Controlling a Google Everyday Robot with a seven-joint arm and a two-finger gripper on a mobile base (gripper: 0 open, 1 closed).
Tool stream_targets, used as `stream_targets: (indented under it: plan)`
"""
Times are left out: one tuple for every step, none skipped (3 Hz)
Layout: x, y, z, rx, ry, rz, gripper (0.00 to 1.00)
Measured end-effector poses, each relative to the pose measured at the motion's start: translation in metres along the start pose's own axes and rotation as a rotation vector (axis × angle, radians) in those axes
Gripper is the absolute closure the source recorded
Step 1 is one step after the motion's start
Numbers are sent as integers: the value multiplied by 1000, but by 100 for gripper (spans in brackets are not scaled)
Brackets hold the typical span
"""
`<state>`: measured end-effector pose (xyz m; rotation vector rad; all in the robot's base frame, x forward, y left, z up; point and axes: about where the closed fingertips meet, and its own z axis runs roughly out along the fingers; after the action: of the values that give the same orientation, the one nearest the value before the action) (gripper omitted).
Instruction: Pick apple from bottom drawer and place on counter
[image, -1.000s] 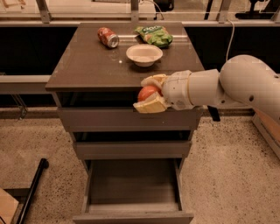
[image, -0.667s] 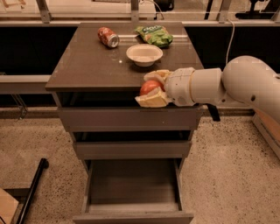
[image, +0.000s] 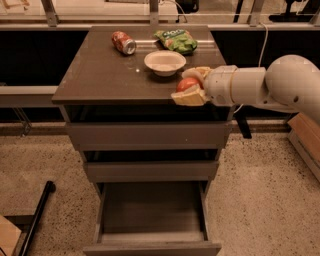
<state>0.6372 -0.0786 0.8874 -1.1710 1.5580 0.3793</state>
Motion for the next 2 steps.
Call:
stream_targets:
  plan:
    - [9,-39,-4,55,12,7,100]
    - [20,-77,-2,105,13,30,100]
